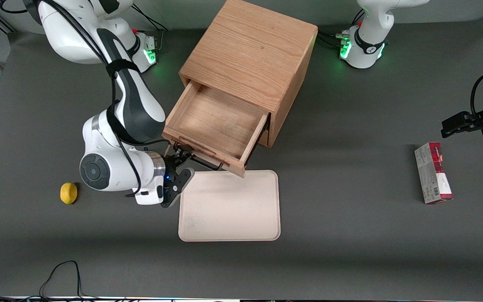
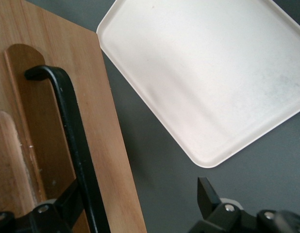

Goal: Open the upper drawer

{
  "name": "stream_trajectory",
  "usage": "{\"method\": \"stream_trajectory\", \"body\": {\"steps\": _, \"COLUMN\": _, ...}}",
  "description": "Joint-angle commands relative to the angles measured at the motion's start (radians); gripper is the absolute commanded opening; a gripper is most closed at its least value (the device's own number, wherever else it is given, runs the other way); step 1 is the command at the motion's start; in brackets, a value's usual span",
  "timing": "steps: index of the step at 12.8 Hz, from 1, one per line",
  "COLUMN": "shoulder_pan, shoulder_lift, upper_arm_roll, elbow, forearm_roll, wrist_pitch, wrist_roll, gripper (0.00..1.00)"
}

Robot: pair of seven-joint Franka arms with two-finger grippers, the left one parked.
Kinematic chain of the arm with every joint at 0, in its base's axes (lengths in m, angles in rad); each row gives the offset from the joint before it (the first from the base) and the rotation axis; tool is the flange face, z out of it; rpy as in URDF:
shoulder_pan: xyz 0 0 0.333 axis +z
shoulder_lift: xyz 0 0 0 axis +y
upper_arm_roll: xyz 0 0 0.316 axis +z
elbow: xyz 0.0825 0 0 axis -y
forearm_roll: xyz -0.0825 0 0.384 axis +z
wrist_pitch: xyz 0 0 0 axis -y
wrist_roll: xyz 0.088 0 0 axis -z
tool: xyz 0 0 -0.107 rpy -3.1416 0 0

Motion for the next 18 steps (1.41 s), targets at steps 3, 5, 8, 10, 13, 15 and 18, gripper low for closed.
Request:
{"method": "stream_trajectory", "body": {"steps": 3, "shoulder_pan": -0.032, "shoulder_lift": 0.027, "upper_arm_roll": 0.000, "elbow": 0.047, "forearm_roll": 0.021, "wrist_pitch": -0.007, "wrist_roll": -0.023, "gripper": 1.00}}
{"method": "stream_trajectory", "body": {"steps": 5, "shoulder_pan": -0.042, "shoulder_lift": 0.027, "upper_arm_roll": 0.000, "elbow": 0.049, "forearm_roll": 0.021, "wrist_pitch": -0.005, "wrist_roll": -0.014, "gripper": 1.00}}
{"method": "stream_trajectory", "body": {"steps": 8, "shoulder_pan": -0.044, "shoulder_lift": 0.027, "upper_arm_roll": 0.000, "elbow": 0.049, "forearm_roll": 0.023, "wrist_pitch": 0.025, "wrist_roll": -0.009, "gripper": 1.00}}
{"method": "stream_trajectory", "body": {"steps": 10, "shoulder_pan": -0.050, "shoulder_lift": 0.027, "upper_arm_roll": 0.000, "elbow": 0.049, "forearm_roll": 0.024, "wrist_pitch": 0.039, "wrist_roll": -0.003, "gripper": 1.00}}
{"method": "stream_trajectory", "body": {"steps": 13, "shoulder_pan": -0.058, "shoulder_lift": 0.026, "upper_arm_roll": -0.005, "elbow": 0.049, "forearm_roll": 0.024, "wrist_pitch": 0.050, "wrist_roll": -0.001, "gripper": 1.00}}
{"method": "stream_trajectory", "body": {"steps": 15, "shoulder_pan": -0.078, "shoulder_lift": 0.024, "upper_arm_roll": -0.003, "elbow": 0.058, "forearm_roll": 0.026, "wrist_pitch": 0.051, "wrist_roll": -0.001, "gripper": 1.00}}
{"method": "stream_trajectory", "body": {"steps": 18, "shoulder_pan": -0.093, "shoulder_lift": 0.026, "upper_arm_roll": -0.003, "elbow": 0.078, "forearm_roll": 0.026, "wrist_pitch": 0.055, "wrist_roll": 0.008, "gripper": 1.00}}
